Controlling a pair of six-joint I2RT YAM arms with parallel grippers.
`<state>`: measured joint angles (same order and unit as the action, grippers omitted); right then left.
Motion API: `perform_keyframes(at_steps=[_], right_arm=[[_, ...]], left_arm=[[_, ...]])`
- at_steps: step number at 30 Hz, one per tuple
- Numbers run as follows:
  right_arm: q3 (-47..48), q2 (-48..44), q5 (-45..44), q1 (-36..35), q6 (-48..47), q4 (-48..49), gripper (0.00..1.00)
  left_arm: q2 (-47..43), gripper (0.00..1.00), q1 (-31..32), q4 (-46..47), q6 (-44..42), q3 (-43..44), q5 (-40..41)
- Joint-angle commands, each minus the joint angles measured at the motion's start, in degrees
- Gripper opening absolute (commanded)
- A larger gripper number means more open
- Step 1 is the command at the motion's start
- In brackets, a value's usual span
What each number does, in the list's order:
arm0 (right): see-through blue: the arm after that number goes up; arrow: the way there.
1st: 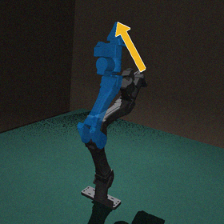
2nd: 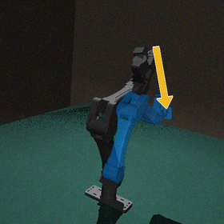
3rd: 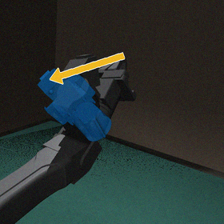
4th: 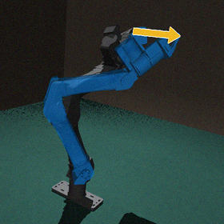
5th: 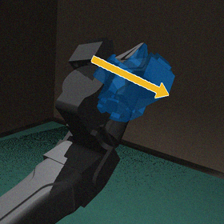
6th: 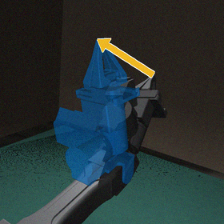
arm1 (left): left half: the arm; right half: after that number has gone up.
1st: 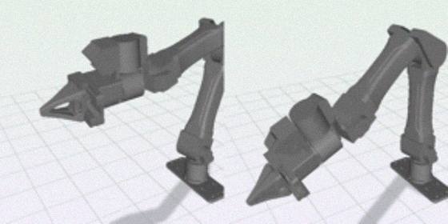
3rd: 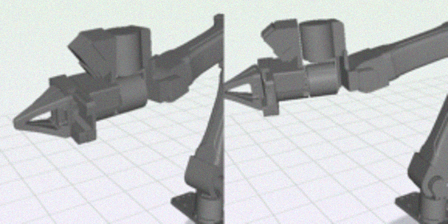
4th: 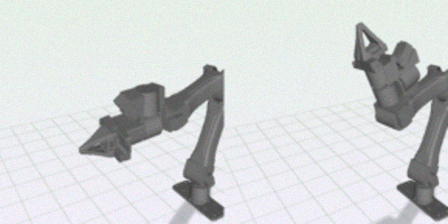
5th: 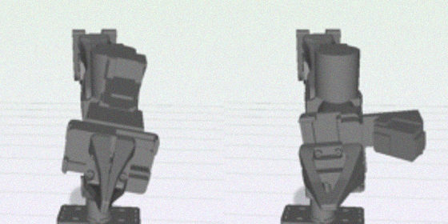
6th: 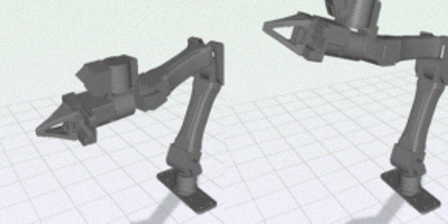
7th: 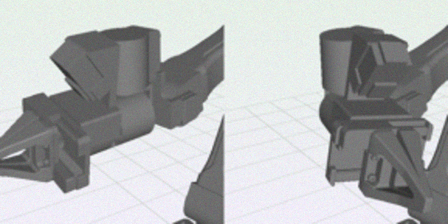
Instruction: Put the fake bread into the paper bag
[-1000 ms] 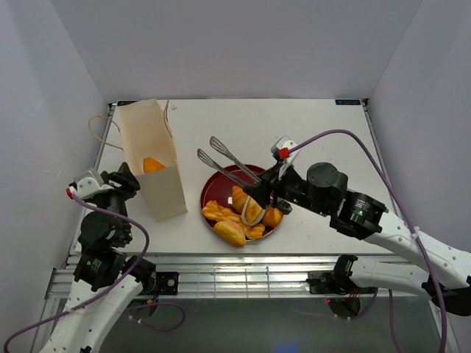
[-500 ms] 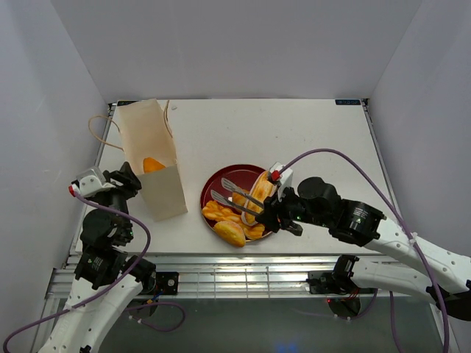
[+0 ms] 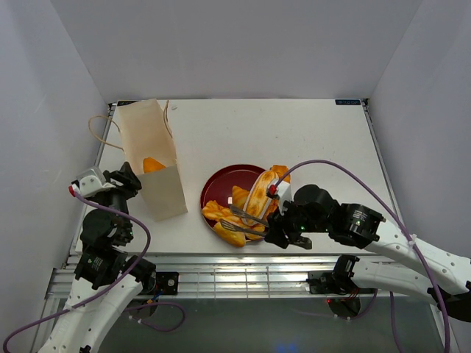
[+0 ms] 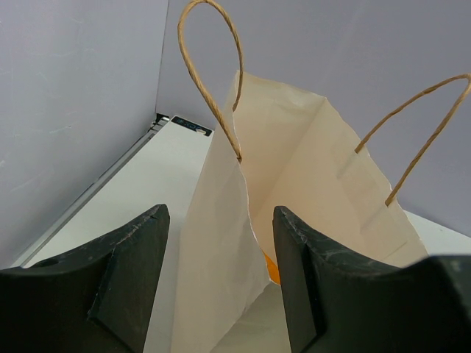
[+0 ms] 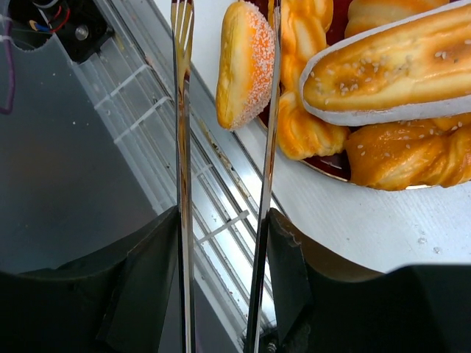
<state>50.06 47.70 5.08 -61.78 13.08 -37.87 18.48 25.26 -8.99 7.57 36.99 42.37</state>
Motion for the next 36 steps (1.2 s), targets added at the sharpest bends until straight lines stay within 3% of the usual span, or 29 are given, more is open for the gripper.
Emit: perform_keyframes(at_steps=[1,23,36], right_arm=[[-0.22,-0.51,1.25,-0.53,-0.25,-1.68,0.55],[-3.74,1.43,-1.39,-0.8,-0.86,-1.16,0.6],[-5.5,2.92,-0.51,-0.8,-0.43,1.74,0.58]], left_arm=[[0.07,0.69,0.14,-0.32,0.25,-0.17,-0.89],[0.15,0.69,0.14,-0.32,0.25,-0.17,-1.06],[-0.02,0.69,0.14,-0.32,0.25,-0.08,-1.06]])
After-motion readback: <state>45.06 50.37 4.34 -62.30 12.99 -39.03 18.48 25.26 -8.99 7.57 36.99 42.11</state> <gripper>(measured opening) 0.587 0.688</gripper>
